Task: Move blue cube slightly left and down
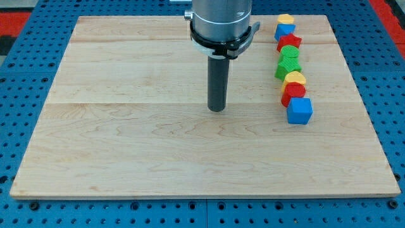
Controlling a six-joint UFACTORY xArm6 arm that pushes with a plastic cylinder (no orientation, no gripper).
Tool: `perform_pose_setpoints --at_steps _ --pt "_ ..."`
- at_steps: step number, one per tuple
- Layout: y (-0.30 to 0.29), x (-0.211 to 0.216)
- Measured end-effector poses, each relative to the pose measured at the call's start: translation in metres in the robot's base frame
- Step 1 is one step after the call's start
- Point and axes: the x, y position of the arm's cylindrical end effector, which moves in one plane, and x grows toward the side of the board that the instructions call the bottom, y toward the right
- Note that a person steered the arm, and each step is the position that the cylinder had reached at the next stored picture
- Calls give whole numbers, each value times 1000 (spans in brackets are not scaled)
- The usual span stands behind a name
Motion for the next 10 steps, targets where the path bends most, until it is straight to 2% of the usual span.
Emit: perform_pose_setpoints --at_steps 1,2,3,4,6,9,10 --pt "-2 15" --pt "35 52" --pt "132 65" --pt "214 61" --pt "177 7" --pt "149 5" --pt "115 5"
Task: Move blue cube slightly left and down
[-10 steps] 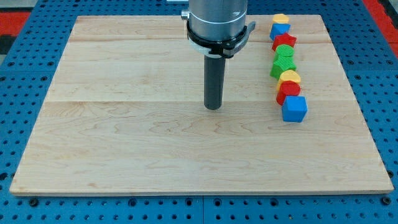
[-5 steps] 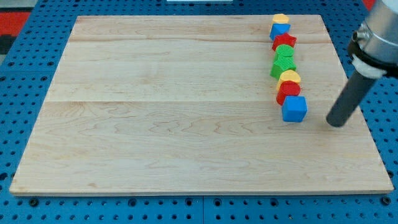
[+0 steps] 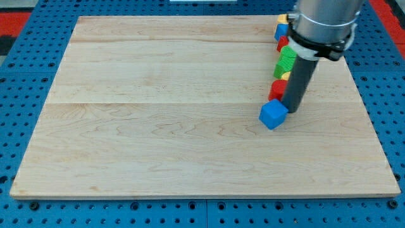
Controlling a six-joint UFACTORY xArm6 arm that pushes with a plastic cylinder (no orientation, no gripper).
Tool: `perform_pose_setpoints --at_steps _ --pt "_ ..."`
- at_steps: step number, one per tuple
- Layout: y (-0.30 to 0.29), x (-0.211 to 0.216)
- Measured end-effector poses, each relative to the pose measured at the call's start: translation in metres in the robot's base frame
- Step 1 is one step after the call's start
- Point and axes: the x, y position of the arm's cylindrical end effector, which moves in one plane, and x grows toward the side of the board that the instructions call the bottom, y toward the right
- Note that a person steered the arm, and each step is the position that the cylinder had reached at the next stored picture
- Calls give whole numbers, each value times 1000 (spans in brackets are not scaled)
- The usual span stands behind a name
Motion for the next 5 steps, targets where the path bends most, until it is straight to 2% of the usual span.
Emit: perform_pose_setpoints --at_steps 3,5 --pt "-63 -3" --pt "-62 43"
